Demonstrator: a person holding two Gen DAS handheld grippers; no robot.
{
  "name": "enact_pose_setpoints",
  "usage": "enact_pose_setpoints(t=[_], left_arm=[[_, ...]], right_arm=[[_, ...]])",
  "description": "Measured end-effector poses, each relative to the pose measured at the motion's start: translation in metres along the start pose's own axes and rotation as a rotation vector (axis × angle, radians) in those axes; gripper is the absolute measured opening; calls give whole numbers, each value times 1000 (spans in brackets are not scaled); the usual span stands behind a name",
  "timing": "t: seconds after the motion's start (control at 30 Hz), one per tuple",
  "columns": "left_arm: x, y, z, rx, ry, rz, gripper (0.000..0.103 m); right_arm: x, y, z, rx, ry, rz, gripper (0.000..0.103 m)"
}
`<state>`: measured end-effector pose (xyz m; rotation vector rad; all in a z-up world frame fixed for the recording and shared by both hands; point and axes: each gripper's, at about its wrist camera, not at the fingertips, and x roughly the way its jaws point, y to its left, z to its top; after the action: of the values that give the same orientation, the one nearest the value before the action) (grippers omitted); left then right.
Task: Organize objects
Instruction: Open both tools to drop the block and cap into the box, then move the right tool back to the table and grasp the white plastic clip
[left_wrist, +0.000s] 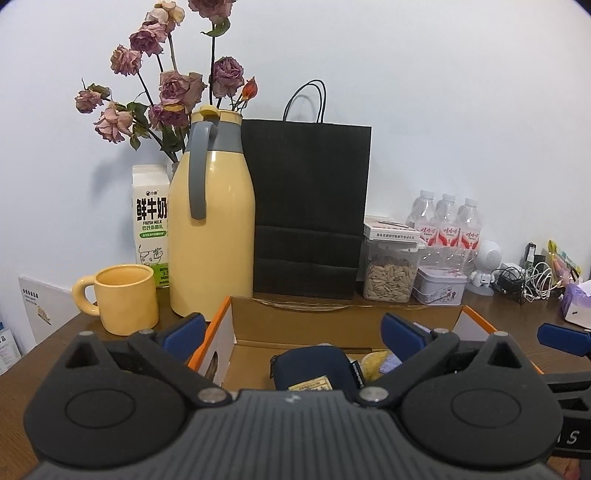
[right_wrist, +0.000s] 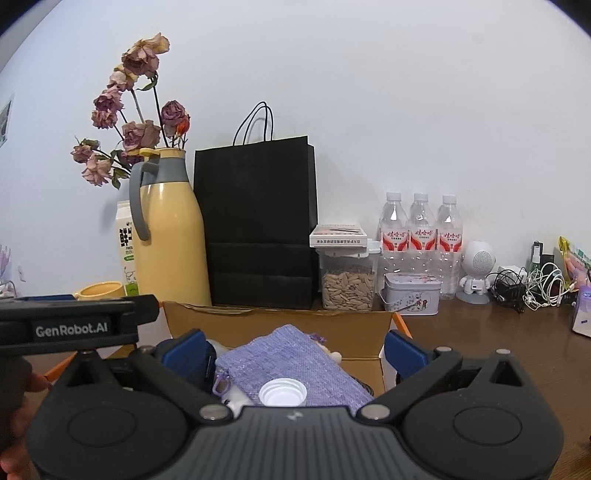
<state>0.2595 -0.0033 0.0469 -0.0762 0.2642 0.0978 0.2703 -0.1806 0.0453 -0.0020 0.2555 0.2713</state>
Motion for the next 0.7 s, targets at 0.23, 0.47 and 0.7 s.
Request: enact_pose_setpoints(t=[0.23,0.47,0.7], left_arm=[[-15,5,0,-5,-25,-26,103],[-37,16,-12,4,-34,-36,103],[-54,31,-37,31,32,-18,103]], right_arm=[[-13,0,-2,-17,-21,8,103],[-30,1,-13,-49,-15,17,103],[-50,2,-34,-72,42,29,103]])
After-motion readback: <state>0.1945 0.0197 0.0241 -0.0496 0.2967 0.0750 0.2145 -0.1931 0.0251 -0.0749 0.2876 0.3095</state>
